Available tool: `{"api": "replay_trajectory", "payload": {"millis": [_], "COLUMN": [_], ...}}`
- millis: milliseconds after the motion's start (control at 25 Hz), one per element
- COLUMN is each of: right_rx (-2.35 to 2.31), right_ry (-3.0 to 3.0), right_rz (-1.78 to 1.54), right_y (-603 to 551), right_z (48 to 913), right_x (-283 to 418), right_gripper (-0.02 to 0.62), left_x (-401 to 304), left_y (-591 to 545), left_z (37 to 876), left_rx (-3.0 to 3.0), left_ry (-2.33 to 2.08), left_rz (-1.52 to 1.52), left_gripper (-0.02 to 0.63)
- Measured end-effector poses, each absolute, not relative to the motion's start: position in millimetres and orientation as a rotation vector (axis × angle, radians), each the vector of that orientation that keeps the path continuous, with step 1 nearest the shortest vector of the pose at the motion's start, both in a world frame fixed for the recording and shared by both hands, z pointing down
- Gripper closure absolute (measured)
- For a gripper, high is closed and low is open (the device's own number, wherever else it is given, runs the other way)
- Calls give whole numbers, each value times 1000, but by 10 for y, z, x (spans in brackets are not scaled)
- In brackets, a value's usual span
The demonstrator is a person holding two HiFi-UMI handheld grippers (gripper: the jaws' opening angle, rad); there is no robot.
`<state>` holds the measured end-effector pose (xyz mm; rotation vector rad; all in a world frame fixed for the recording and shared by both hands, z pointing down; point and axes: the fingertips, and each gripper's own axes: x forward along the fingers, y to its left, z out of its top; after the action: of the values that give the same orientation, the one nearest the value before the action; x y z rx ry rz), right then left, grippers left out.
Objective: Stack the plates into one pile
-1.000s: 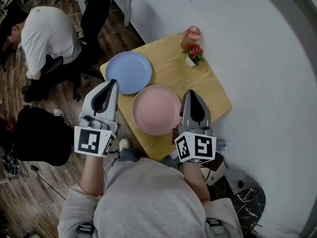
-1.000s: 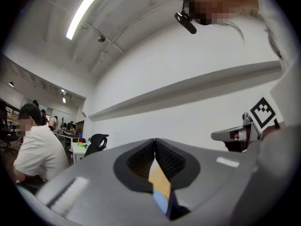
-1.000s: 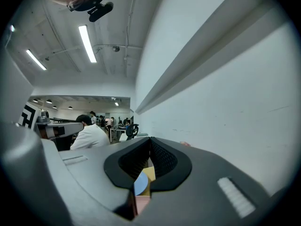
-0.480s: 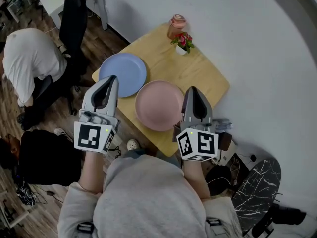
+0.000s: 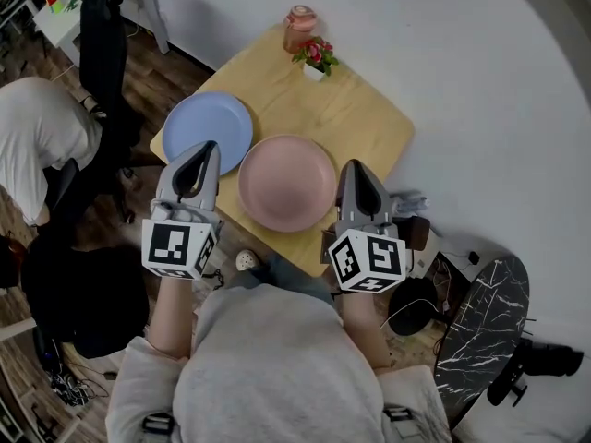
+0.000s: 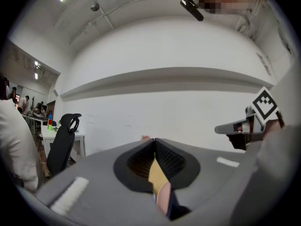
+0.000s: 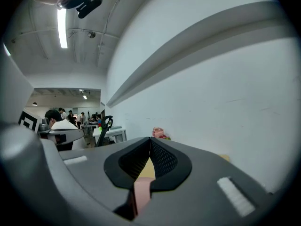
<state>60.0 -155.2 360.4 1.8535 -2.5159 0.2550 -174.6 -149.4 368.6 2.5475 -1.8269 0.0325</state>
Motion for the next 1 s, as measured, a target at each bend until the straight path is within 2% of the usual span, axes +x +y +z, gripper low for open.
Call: {"api": "replay_trajectory", "payload": {"millis": [520,800,1000], "right_rx": [1682,1628,1616], "right_ry": [-2258,-2124,-2039], "right_rz": [700,856,976], "right_y": [-1612,-1609,-1621], "right_z": [4873,5416,5748], "right_x": [825,981,1139], "right_gripper": [589,584,532], "left_x": [-1527,-1475,-1445], "left_y": [-1583,-1526,-1515], "left_z": [5150,5730,5961], "left_rx": [2251,2091,2020], "left_ry": [-1594,-1512,-1479], "left_rz": [418,510,550], "left_gripper": [546,544,528]}}
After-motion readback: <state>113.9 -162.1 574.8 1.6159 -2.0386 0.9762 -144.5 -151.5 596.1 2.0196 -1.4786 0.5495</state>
